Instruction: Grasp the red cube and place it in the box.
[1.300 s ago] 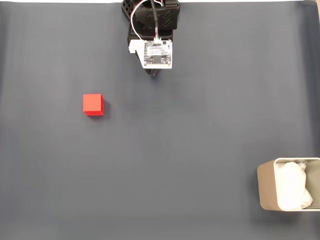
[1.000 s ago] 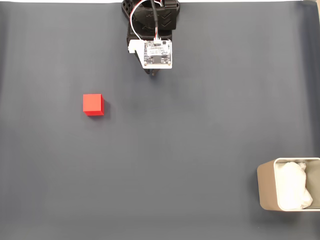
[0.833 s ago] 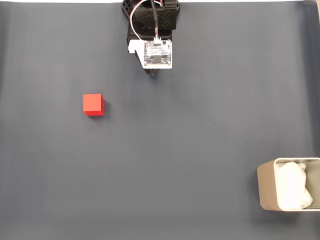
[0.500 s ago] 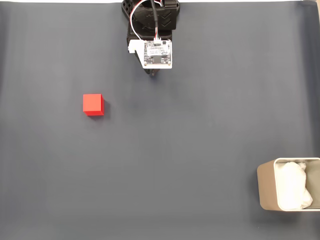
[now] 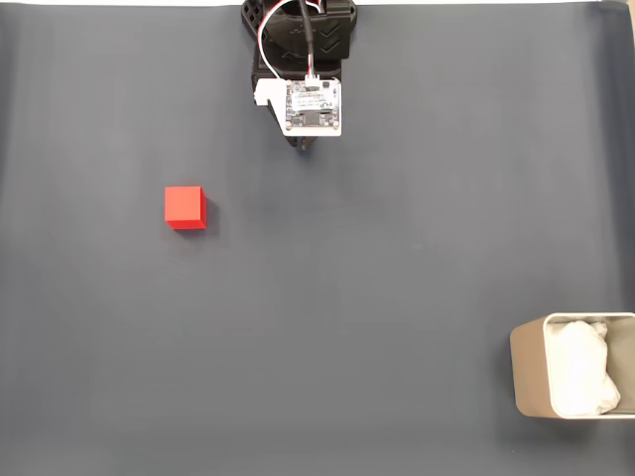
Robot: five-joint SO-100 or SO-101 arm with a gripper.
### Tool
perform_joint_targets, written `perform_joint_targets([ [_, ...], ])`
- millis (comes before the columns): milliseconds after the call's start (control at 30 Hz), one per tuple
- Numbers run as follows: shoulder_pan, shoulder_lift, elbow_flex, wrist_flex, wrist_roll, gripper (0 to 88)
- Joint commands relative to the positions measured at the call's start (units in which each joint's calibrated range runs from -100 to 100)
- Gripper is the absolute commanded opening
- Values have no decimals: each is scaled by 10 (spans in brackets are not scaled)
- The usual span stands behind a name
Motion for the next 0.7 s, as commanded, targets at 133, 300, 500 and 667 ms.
perform_joint_targets([
  [133,4,1,5,-5,6,0],
  [300,12,2,-2,-87,6,0],
  [500,6,36,-83,-171,9,0],
  [667,-5,125,-225,-194,5,0],
])
